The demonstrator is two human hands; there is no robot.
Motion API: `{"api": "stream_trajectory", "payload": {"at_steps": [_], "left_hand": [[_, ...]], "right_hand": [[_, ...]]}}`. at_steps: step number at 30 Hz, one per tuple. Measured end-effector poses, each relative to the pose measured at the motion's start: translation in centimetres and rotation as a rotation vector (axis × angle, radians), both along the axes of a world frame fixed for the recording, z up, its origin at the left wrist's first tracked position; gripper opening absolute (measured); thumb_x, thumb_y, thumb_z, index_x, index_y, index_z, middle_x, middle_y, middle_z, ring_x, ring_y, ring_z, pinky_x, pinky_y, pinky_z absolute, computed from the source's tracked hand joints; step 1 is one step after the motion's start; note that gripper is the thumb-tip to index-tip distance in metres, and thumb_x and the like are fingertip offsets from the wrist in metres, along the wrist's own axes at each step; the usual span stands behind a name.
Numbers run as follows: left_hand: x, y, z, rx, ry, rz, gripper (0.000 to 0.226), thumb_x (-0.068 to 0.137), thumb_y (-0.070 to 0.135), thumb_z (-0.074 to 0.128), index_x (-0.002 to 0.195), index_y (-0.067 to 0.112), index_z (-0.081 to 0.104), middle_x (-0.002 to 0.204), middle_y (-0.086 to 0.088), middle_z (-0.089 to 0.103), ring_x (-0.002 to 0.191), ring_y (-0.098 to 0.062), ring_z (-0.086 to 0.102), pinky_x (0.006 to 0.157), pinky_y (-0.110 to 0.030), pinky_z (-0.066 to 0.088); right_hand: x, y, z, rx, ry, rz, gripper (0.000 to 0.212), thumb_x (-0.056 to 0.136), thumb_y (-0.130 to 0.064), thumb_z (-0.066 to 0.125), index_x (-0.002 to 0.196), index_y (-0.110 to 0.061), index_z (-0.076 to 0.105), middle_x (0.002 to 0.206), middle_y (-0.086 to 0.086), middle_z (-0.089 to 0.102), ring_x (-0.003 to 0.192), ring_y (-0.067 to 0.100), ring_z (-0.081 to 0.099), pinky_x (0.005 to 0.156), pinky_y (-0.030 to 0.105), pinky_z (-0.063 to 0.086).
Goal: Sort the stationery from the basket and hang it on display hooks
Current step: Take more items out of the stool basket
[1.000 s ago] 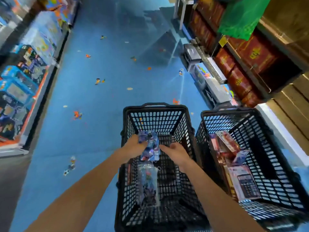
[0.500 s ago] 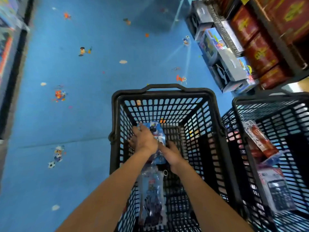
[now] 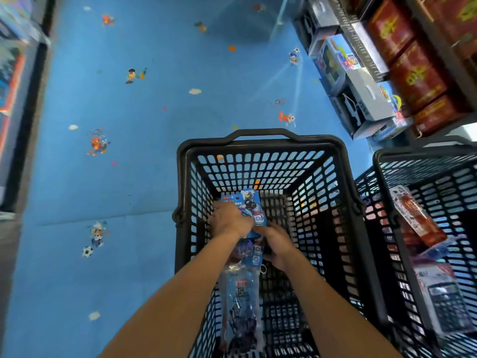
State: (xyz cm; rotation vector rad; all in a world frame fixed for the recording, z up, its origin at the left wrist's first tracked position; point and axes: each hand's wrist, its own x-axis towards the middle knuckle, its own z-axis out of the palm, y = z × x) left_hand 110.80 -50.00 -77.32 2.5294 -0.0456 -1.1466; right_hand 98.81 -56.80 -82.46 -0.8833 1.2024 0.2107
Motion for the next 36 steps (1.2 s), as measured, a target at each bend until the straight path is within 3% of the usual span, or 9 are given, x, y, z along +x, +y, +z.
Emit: {"api": "stream_trajectory", "payload": {"at_steps": [6,10,12,15,19,22,27,32,36], "left_hand": [[-1.4,0.5,-1.6,-0.053,0.080,0.045,0.107,0.066,0.044,0.089,0.146,0.005,0.030,0.140,-0.016,0.042,0.130,-0.034,0.046,0.103,-0.047,0.052],[-2.3,1.4,-4.1,-0.200,0.125,0.198,0.102,0.031,0.041,0.091,0.121,0.015,0.050,0.116,-0.004,0.065,0.098,-0.019,0.066,0.083,-0.041,0.063],[-2.7,1.7,-3.5,-0.286,0.159,0.280,0.102,0.034,0.026,0.092,0.120,0.015,0.039,0.108,-0.004,0.065,0.095,-0.022,0.068,0.083,-0.043,0.063],[-3.0,1.9,-2.4,-0.319,0.205,0.343,0.098,0.044,0.014,0.092,0.120,0.020,0.030,0.106,-0.005,0.064,0.094,-0.024,0.069,0.080,-0.044,0.064],[-2.7,1.9,-2.7,-0.281,0.256,0.352,0.104,0.032,0.018,0.094,0.122,0.015,0.041,0.100,-0.005,0.071,0.084,-0.024,0.073,0.065,-0.040,0.065],[-2.6,2.0,-4.7,-0.272,0.278,0.340,0.105,0.021,0.025,0.092,0.119,0.016,0.056,0.093,-0.002,0.075,0.078,-0.022,0.075,0.053,-0.037,0.063],[-2.9,1.4,-4.6,-0.352,0.272,0.370,0.105,0.015,0.023,0.092,0.115,0.019,0.058,0.093,0.002,0.076,0.081,-0.019,0.076,0.066,-0.041,0.066],[-2.9,0.8,-3.7,-0.376,0.338,0.366,0.101,0.022,0.018,0.094,0.114,0.018,0.052,0.104,-0.005,0.073,0.088,-0.022,0.074,0.067,-0.041,0.065],[-3.0,0.6,-4.5,-0.374,0.370,0.356,0.097,0.024,0.020,0.093,0.115,0.019,0.060,0.097,-0.003,0.076,0.083,-0.021,0.076,0.065,-0.042,0.066]], "right_hand": [[-0.9,-0.1,0.6,0.036,-0.068,-0.002,0.035,0.087,-0.010,0.059,0.120,-0.017,0.070,0.113,0.011,0.074,0.102,0.028,0.070,0.074,0.038,0.057],[-1.5,-0.5,1.1,0.052,-0.146,-0.042,0.032,0.093,-0.012,0.055,0.121,-0.013,0.071,0.115,0.011,0.074,0.101,0.024,0.071,0.077,0.036,0.056],[-1.3,-0.6,1.2,0.050,-0.178,-0.042,0.028,0.096,-0.015,0.055,0.120,-0.013,0.071,0.113,0.010,0.075,0.097,0.023,0.073,0.072,0.033,0.057],[-1.1,-0.4,0.7,0.011,-0.150,-0.009,0.034,0.089,-0.025,0.065,0.123,-0.020,0.068,0.116,0.010,0.074,0.107,0.030,0.071,0.087,0.044,0.058],[-1.3,-0.3,0.4,0.014,-0.162,0.013,0.031,0.089,-0.025,0.065,0.118,-0.017,0.073,0.115,0.013,0.074,0.110,0.033,0.069,0.097,0.049,0.054],[-1.3,-0.5,1.0,0.025,-0.191,0.009,0.029,0.085,-0.021,0.066,0.110,-0.011,0.077,0.110,0.015,0.076,0.101,0.031,0.071,0.085,0.041,0.057],[-1.4,-0.8,0.7,-0.003,-0.137,0.022,0.046,0.070,-0.033,0.071,0.113,-0.015,0.076,0.111,0.009,0.076,0.108,0.031,0.070,0.099,0.048,0.050],[-1.6,-1.2,0.5,0.025,-0.152,-0.041,0.025,0.092,-0.018,0.060,0.110,-0.010,0.076,0.106,0.011,0.077,0.088,0.022,0.073,0.073,0.033,0.056],[-1.6,-1.6,0.6,0.068,-0.158,-0.059,0.026,0.091,-0.015,0.058,0.108,-0.007,0.076,0.102,0.014,0.076,0.085,0.025,0.072,0.069,0.032,0.057]]}}
